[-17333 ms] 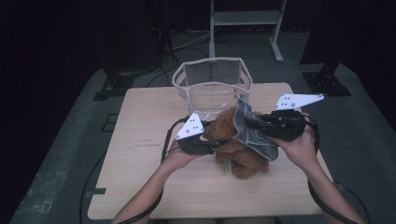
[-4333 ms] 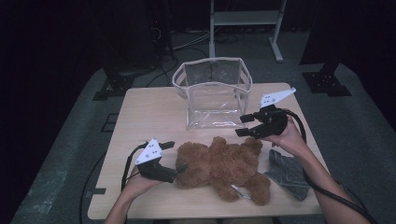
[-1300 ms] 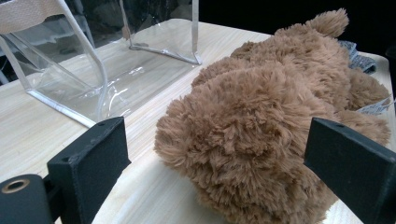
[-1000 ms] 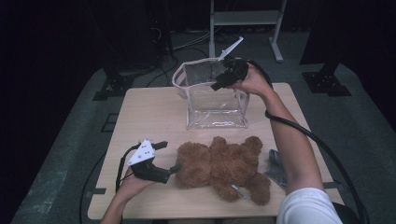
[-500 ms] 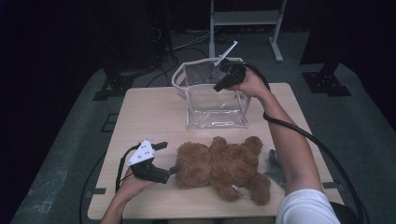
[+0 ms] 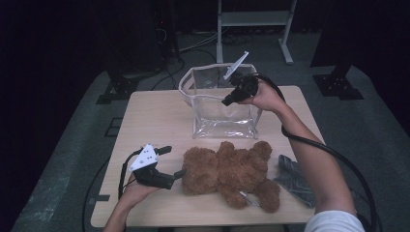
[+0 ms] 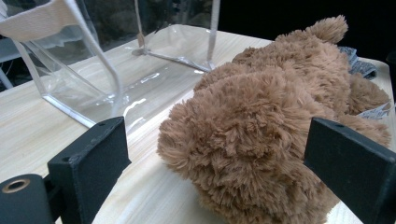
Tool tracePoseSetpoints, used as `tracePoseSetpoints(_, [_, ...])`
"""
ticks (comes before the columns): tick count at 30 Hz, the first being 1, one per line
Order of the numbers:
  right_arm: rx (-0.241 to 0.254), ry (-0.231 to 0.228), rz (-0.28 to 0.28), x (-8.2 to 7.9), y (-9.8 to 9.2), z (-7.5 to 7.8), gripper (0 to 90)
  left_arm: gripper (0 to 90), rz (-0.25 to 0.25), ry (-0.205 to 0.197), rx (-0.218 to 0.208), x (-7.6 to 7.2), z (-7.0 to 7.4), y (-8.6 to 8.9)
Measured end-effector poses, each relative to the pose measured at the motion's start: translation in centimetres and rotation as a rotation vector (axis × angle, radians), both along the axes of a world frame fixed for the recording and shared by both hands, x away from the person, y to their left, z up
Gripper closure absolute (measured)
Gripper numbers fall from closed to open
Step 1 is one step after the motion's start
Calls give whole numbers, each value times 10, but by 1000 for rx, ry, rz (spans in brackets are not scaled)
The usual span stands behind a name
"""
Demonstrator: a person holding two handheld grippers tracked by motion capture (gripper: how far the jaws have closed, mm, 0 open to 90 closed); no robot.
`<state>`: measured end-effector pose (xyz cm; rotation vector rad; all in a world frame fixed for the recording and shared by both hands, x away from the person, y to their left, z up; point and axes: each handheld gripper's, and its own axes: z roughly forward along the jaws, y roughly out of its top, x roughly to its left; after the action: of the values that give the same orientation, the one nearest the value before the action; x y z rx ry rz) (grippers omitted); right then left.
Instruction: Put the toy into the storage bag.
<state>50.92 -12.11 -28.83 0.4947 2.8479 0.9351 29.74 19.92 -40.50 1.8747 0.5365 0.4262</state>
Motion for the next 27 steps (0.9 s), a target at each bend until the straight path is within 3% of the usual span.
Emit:
tracePoseSetpoints(14, [14, 18, 77, -52, -3, 0, 873, 53, -9, -8, 7, -1, 0, -2])
tracePoseSetpoints(27, [14, 22, 72, -61, -1, -1, 871, 53, -13, -7, 8, -1, 0, -3])
